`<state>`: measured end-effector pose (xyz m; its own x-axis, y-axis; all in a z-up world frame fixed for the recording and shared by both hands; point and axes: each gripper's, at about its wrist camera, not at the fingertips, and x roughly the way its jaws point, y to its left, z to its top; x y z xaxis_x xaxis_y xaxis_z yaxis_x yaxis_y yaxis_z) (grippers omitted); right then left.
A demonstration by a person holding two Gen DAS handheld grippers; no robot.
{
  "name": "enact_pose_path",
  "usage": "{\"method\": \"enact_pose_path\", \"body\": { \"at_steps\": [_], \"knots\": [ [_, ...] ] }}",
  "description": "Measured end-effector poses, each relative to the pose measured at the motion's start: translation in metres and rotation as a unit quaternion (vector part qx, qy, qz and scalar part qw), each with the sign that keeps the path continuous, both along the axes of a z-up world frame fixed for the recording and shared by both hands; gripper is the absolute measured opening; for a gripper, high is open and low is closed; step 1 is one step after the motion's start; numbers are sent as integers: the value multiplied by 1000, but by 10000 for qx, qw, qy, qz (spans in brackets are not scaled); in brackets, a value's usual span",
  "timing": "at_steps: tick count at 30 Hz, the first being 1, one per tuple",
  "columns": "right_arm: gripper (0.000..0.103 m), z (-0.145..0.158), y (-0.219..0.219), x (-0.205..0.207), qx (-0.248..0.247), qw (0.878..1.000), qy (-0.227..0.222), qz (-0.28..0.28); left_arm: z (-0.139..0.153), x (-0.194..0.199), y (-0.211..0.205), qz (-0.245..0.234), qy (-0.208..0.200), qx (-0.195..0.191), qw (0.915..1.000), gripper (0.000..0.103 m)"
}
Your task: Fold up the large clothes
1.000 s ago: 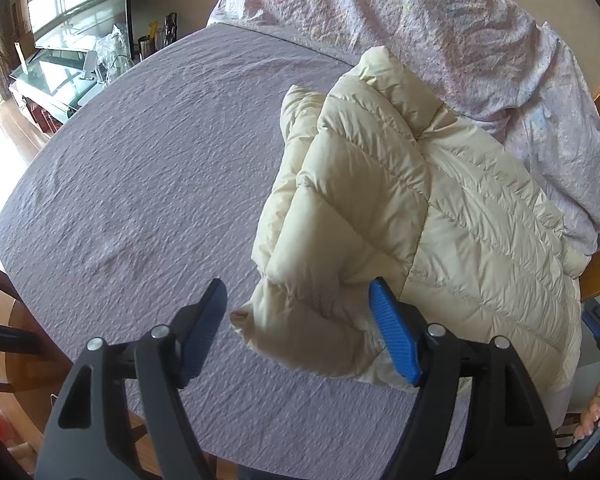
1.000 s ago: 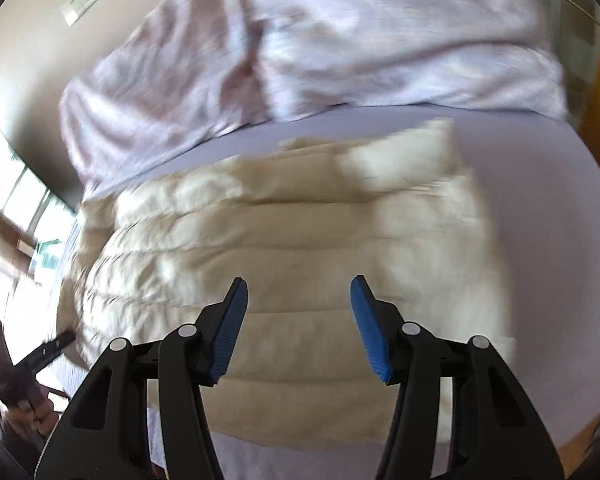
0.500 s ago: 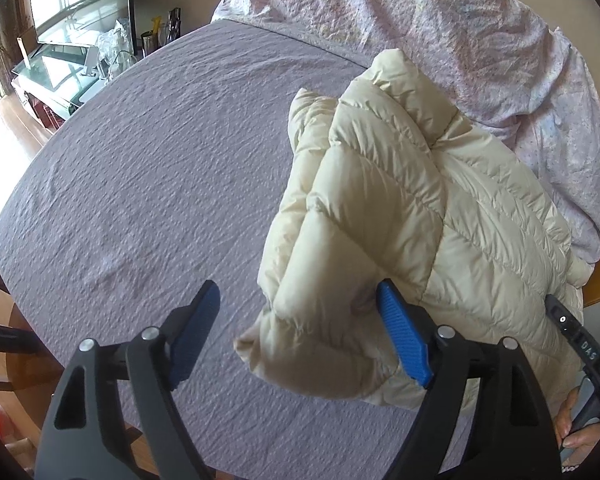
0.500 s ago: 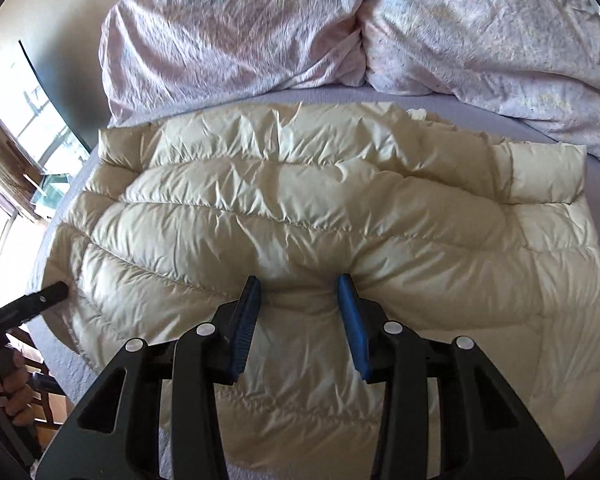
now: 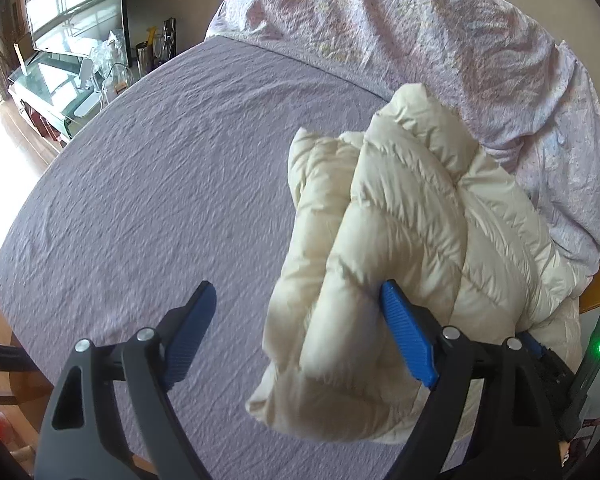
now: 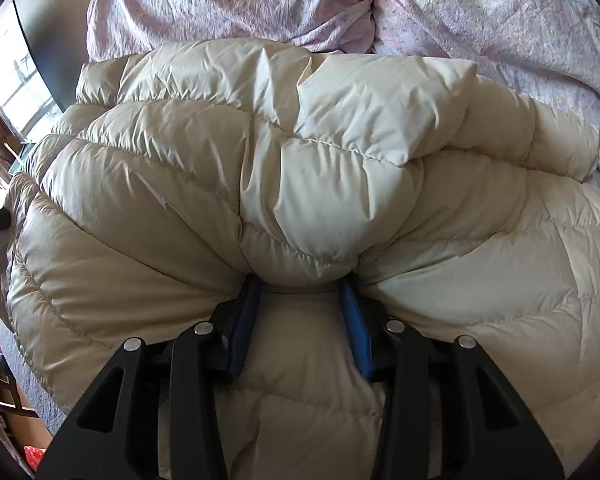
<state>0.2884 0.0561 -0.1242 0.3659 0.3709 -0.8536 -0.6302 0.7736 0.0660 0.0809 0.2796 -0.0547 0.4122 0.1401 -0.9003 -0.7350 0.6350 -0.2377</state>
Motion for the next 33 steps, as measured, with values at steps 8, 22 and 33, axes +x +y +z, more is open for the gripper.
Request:
{"method": "enact_pose_path", "body": {
  "at_steps": [8,22,33],
  "knots": [
    [44,0,2,-1,-38,10000,-72,-19,-4,22,17,-151,137,-85,9998,84],
    [44,2,2,-4,-62,9999,-148,20,-13,43,21,-810,162,-245,9963,85],
    [44,2,1,-4,-44,9997,-220,-82,-26,47,21,-1048,274,-414,9933,87]
  ]
}}
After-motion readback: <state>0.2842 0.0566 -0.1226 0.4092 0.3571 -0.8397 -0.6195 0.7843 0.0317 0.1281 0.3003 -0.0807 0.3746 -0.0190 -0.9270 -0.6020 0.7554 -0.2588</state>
